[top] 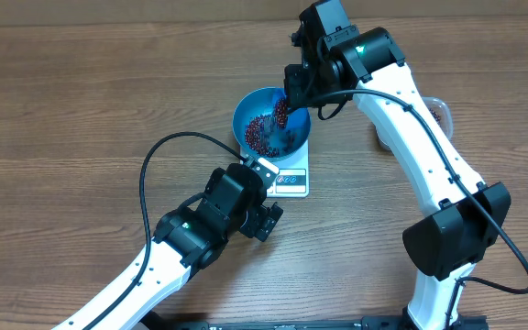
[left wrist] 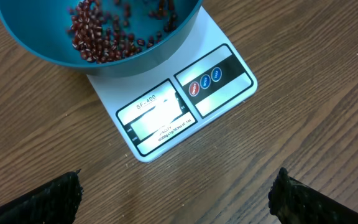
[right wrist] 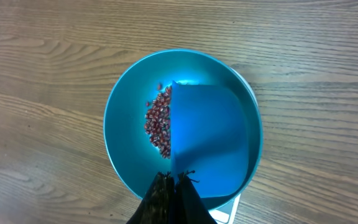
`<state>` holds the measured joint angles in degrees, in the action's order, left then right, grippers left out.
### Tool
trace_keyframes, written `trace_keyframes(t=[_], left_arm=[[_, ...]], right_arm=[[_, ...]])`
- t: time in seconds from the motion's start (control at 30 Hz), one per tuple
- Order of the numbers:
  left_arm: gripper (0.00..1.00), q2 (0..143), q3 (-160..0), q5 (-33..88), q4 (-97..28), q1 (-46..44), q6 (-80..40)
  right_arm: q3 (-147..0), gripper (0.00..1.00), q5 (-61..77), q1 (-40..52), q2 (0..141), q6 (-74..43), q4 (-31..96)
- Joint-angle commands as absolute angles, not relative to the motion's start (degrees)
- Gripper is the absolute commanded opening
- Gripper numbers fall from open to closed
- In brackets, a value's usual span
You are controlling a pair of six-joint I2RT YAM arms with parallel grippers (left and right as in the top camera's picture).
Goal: Scoop item into bowl and weigh 150g on scale
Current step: 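Tip the scoop with the right gripper to pour beans into the bowl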
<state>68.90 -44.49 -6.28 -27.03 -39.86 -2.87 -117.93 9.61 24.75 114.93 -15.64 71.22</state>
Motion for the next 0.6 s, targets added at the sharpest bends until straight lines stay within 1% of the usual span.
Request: trace_keyframes(t=[0.0, 0.13, 0.37, 0.57], left_arm=[[1.00, 69.3, -44.0, -7.0, -27.0, -39.8, -3.2], [1.00, 69.3, -44.0, -7.0, -27.0, -39.8, -3.2], [1.00, 69.3, -44.0, -7.0, -27.0, -39.8, -3.2], [1.00, 69.3, -44.0, -7.0, -27.0, -39.8, -3.2]], right_arm=[[-119.9, 0.04, 8.1, 24.9, 114.9, -16.8, 70.8], [-119.9, 0.04, 4.9, 26.3, 114.9, -17.7, 70.8], [-119.9, 0.04, -5.7, 31.6, 114.9, -17.8, 70.8], [-119.9, 0.04, -9.0, 32.9, 114.9, -18.0, 70.8]])
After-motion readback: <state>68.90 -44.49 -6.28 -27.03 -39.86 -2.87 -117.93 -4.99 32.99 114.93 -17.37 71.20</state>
